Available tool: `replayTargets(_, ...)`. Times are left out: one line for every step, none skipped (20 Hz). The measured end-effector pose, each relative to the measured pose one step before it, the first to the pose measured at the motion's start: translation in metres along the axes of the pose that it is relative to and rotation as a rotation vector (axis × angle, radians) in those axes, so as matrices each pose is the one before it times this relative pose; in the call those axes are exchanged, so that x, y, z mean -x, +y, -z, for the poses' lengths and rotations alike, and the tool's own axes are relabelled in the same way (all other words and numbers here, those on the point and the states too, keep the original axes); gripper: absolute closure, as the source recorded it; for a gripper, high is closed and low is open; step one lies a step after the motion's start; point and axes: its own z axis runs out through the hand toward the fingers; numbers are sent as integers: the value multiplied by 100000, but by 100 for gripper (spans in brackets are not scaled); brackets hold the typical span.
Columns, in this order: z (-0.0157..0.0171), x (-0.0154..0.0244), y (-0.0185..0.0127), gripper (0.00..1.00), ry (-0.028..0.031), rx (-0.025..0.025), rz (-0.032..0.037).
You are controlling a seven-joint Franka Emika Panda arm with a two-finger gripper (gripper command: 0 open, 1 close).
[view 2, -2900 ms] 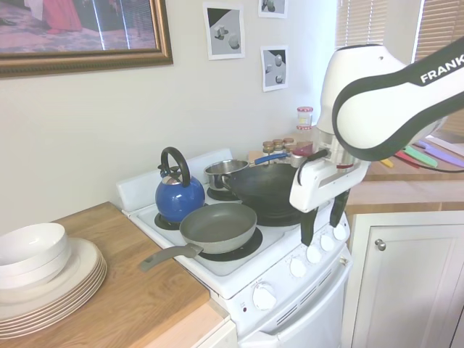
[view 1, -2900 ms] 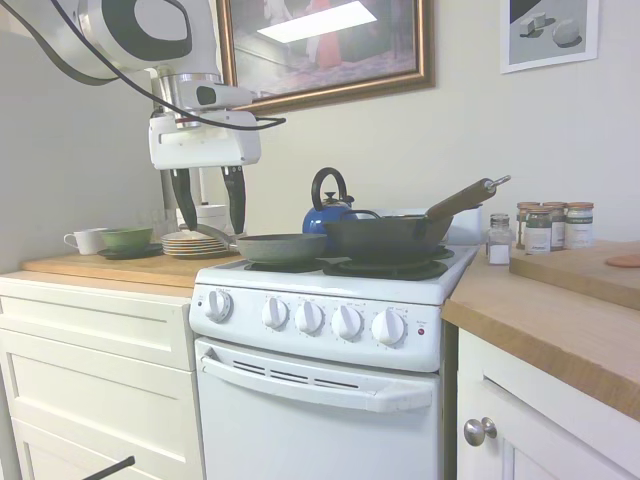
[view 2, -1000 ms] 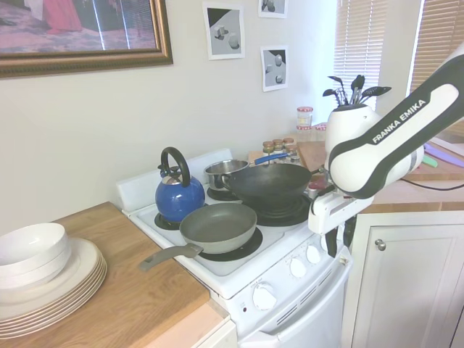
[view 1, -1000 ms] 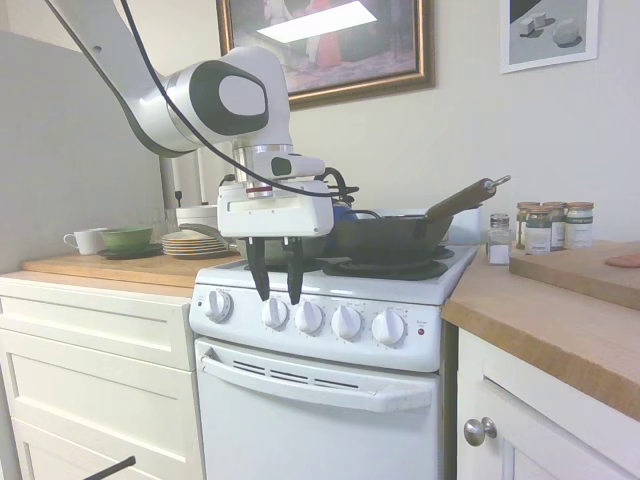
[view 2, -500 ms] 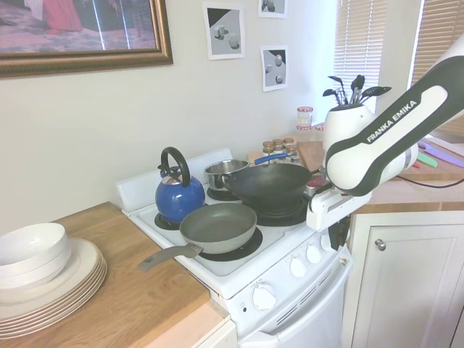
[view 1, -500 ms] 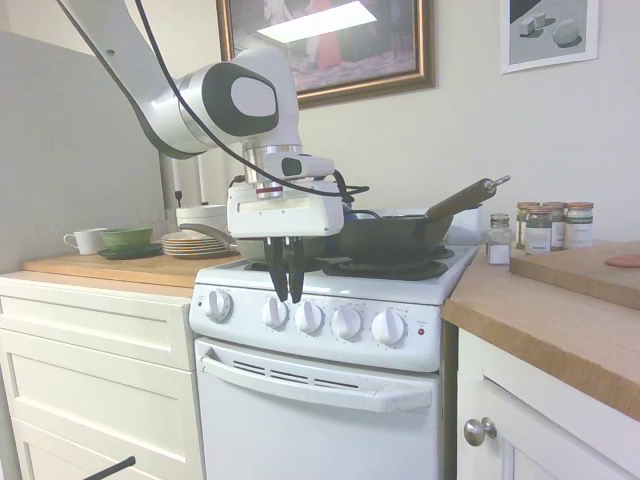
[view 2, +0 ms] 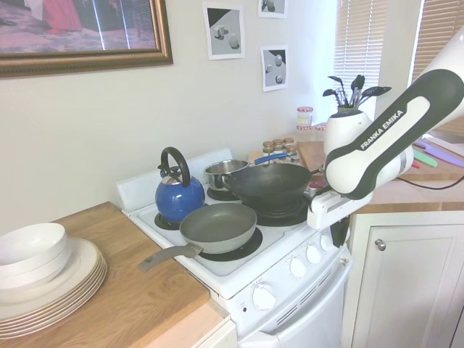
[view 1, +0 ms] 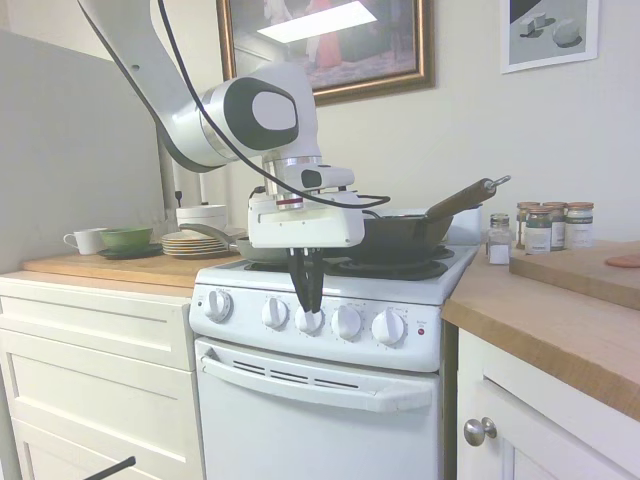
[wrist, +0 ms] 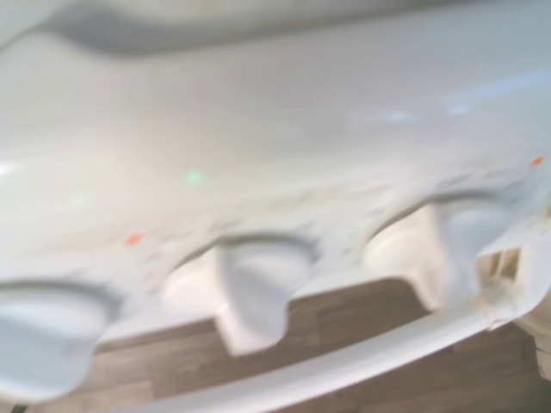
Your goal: Turn on the stove on the top right
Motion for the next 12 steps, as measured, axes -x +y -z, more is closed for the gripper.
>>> replayTargets(-142, -309, 181, 100, 10, 118, -687)
replayTargets(-93, -328, 170, 100, 29, 112, -700)
replayTargets(-82, -314, 177, 100, 38, 99, -677)
replayTargets(-81, -281, 129, 100, 54, 81, -559)
replayTargets(-50, -260, 86, 100, 118, -1, -458)
replayTargets(-4, -202, 27, 100, 187, -83, -301)
replayTargets(47, -200, -66, 100, 245, -133, -158)
replayTargets(76, -211, -129, 100, 280, -160, -87)
replayTargets(54, -200, -150, 100, 256, -145, -59)
replayTargets(24, -238, -184, 100, 219, -136, -109)
replayTargets(-28, -265, -182, 100, 199, -40, -98)
replayTargets(-109, -235, -138, 100, 92, 111, -86)
